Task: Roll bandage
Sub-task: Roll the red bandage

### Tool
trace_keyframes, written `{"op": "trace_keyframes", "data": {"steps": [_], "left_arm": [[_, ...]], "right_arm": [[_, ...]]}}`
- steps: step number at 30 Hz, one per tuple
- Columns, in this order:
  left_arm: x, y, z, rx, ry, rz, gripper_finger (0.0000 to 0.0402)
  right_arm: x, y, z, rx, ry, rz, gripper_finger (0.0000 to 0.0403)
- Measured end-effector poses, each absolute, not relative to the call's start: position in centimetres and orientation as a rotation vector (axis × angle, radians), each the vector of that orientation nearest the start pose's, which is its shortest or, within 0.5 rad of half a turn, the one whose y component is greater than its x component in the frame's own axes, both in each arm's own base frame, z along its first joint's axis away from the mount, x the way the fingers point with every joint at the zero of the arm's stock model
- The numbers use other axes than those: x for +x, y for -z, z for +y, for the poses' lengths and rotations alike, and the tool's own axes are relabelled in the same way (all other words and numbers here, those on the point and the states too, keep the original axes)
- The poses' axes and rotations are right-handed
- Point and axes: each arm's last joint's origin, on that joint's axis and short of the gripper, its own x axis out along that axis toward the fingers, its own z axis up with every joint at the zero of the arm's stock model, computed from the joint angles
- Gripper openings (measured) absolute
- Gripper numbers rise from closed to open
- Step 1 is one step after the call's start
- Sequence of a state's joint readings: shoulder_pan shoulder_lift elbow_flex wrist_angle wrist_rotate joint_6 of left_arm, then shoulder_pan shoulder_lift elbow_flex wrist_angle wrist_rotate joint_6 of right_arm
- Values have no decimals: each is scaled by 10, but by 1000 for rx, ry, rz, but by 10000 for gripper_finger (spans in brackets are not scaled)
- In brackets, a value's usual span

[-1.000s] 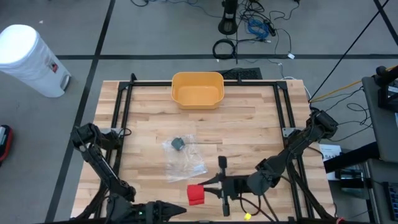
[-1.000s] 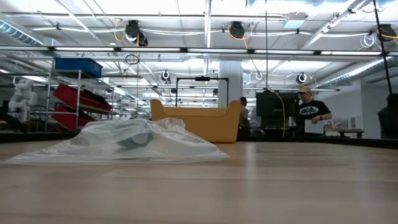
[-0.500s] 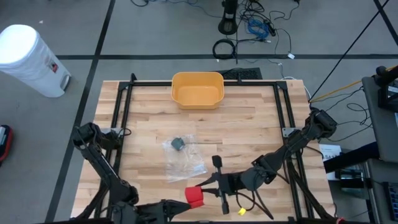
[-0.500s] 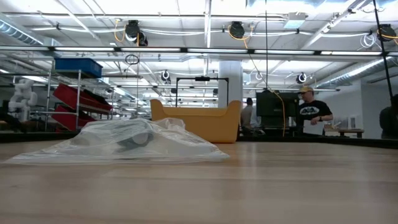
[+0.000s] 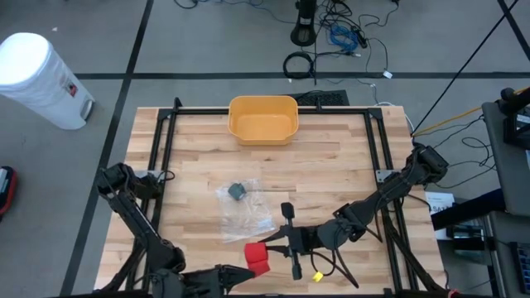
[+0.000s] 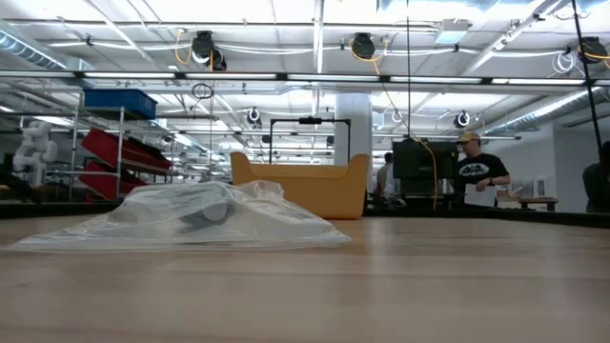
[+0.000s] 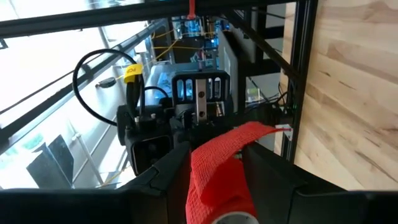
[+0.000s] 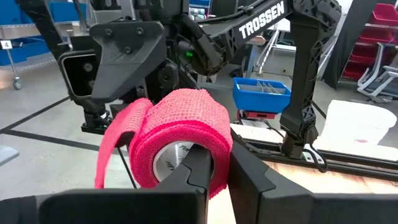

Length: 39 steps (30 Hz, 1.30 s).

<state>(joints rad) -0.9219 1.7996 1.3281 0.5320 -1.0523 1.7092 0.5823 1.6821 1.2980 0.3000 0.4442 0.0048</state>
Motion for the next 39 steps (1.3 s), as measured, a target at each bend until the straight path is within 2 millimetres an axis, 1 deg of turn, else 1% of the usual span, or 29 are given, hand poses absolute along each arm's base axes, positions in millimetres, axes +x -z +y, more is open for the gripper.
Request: {"op": "trace_keyframes", "data": {"steps": [3,7,15,23,27,33,39], "left_arm": [[266,-308,-309,1656,-125,87,149],[267,-308,-309,1635,-125,87,136],[274,-303,-303,1620,-122,124,117],[274,-303,-303,1609,-121,121,97],[274,-303,-302,1572,-123,123,96],[275,-302,-303,1582,-100,110,96],[274,-302,-304,1575,-91,99,96]], "right_arm": [[335,-322,205,-35,-136,74,29],[335,-322,205,-35,-136,74,29],[337,-321,201,-28,-125,78,29],[338,-321,199,-36,-120,80,29],[339,-321,198,-36,-116,80,29],[339,-321,199,-37,-118,80,29],[341,-321,194,-38,-106,81,29]]}}
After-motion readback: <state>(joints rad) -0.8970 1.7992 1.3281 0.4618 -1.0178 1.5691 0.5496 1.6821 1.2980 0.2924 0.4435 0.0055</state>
